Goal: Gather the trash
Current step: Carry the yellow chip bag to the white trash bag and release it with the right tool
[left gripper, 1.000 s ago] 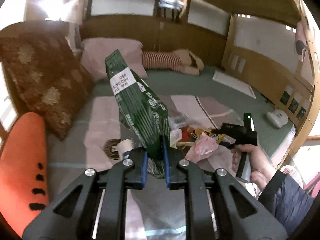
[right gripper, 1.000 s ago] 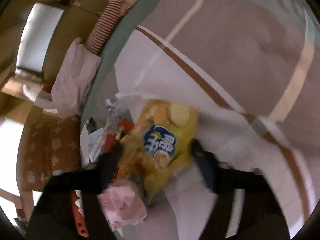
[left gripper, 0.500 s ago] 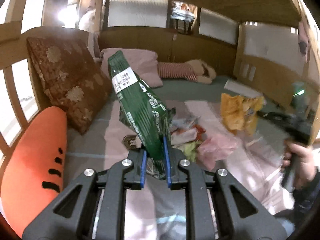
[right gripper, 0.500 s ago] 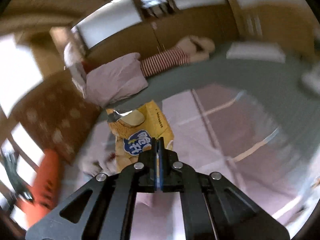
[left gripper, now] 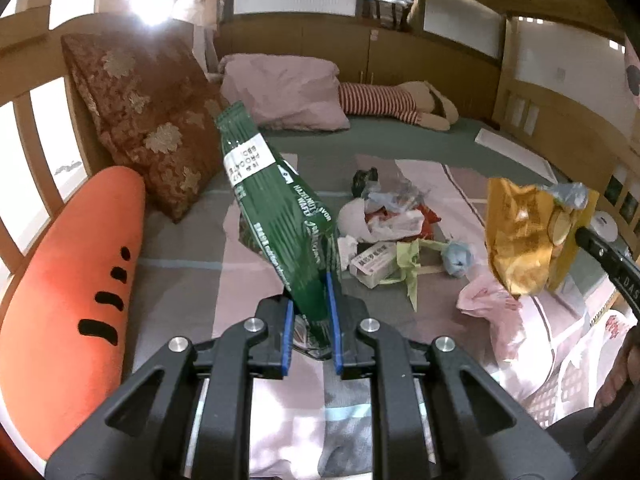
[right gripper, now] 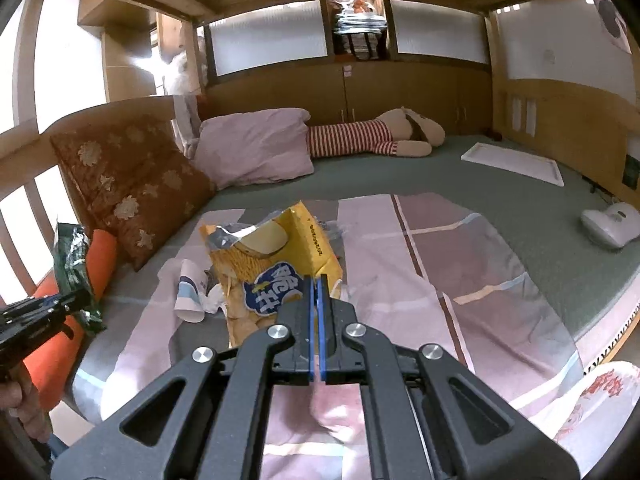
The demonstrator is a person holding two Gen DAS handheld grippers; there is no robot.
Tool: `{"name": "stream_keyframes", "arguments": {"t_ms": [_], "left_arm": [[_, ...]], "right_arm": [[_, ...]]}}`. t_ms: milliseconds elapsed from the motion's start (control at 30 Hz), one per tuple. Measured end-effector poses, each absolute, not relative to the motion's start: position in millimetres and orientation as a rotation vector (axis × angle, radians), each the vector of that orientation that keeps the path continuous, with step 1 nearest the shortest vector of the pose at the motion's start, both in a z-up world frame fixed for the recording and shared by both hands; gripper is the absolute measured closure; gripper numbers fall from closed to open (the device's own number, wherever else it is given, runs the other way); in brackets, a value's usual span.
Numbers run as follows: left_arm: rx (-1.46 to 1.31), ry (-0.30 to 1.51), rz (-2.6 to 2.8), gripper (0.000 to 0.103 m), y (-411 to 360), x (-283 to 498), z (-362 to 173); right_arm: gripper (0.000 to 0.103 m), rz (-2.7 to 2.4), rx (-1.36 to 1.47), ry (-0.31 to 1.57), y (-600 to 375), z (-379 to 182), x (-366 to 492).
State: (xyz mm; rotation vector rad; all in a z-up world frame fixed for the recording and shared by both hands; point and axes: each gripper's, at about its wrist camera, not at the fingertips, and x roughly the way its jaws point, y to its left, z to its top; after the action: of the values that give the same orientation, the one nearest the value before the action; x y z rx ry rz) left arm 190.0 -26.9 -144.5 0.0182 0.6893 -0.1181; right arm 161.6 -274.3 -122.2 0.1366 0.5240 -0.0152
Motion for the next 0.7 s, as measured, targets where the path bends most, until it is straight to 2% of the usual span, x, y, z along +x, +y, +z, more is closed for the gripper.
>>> {"name": "stream_keyframes", "arguments": {"t_ms": [400, 700], "left_arm": [[0.052, 0.686, -0.111, 0.087, -31.7, 193.2, -152.6], [0.050, 0.683, -0.110, 0.087, -29.0, 192.6, -152.4]], "right_arm": [[0.101, -0.026, 0.155, 0.441, -279.2, -115.3, 156.7], [0.101, -0.011, 0.145, 0.454, -277.3, -115.4, 160.0]]}}
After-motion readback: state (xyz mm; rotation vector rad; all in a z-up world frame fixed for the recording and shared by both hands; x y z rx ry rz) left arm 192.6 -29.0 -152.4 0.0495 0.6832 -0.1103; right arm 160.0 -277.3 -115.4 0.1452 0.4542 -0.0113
